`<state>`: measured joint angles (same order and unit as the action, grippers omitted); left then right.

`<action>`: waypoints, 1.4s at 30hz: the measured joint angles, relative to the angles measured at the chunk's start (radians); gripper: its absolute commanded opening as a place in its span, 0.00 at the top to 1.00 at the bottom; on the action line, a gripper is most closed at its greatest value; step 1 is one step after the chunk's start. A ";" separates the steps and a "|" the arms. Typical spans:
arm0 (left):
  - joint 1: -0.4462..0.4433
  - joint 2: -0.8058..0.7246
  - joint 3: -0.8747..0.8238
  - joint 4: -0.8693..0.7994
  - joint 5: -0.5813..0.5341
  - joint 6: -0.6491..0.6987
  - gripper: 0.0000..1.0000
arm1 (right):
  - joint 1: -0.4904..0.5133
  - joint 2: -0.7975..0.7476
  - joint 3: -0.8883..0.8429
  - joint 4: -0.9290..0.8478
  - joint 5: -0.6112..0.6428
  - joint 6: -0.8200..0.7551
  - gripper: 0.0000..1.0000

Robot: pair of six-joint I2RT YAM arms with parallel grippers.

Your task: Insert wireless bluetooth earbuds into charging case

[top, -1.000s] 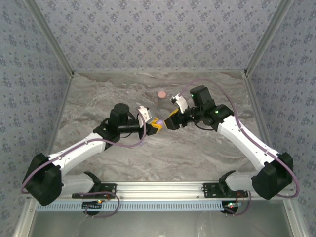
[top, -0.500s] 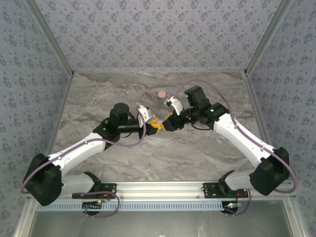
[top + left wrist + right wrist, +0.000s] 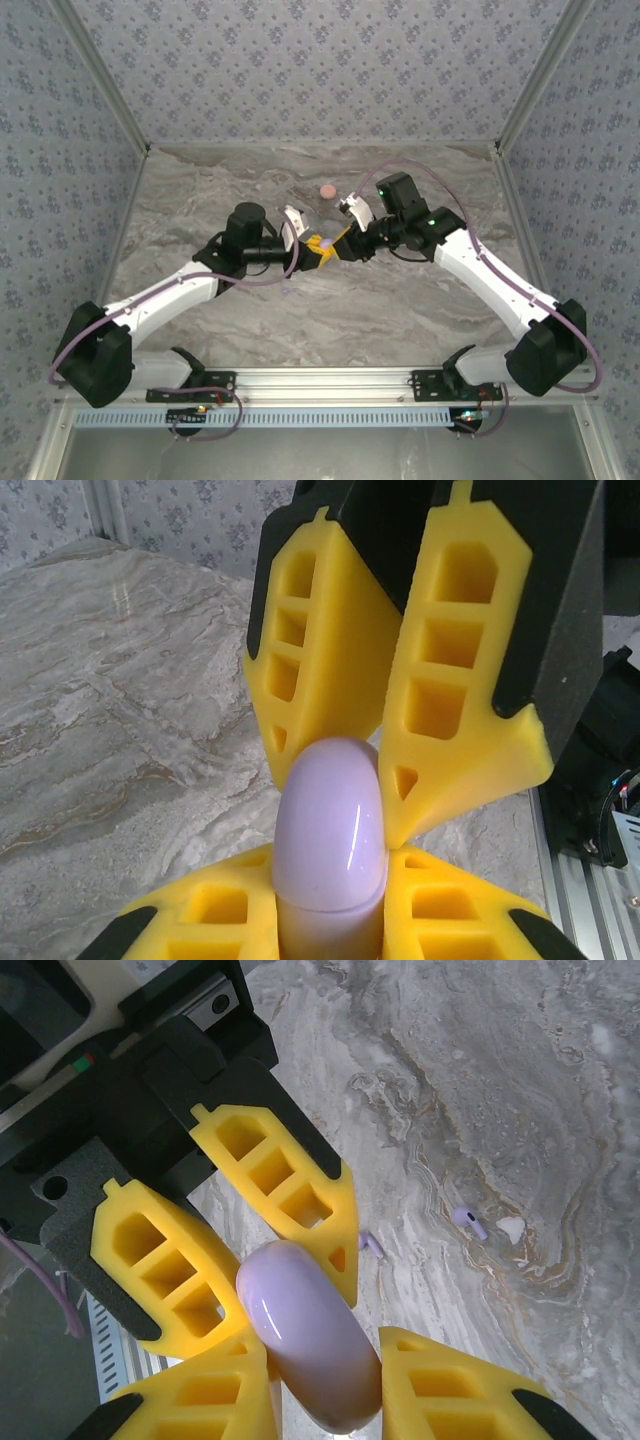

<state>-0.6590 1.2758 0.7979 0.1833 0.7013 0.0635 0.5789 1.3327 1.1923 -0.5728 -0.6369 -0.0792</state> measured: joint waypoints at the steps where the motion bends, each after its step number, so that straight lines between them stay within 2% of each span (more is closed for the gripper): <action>1: 0.002 0.004 0.004 0.000 0.005 -0.006 0.83 | 0.000 -0.002 0.000 0.000 0.005 0.000 0.82; 23: 0.004 0.021 0.024 0.008 0.016 -0.058 0.64 | -0.002 -0.031 0.000 0.011 0.031 0.010 0.83; 36: 0.004 0.030 0.028 0.008 0.020 -0.058 0.68 | -0.005 -0.037 0.000 0.023 0.030 0.011 0.83; 42: 0.005 0.030 0.028 0.008 0.035 -0.056 0.77 | -0.008 -0.037 0.000 0.022 0.019 0.011 0.83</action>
<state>-0.6544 1.3056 0.8261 0.1913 0.7361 0.0074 0.5713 1.2953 1.1923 -0.5507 -0.6178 -0.0685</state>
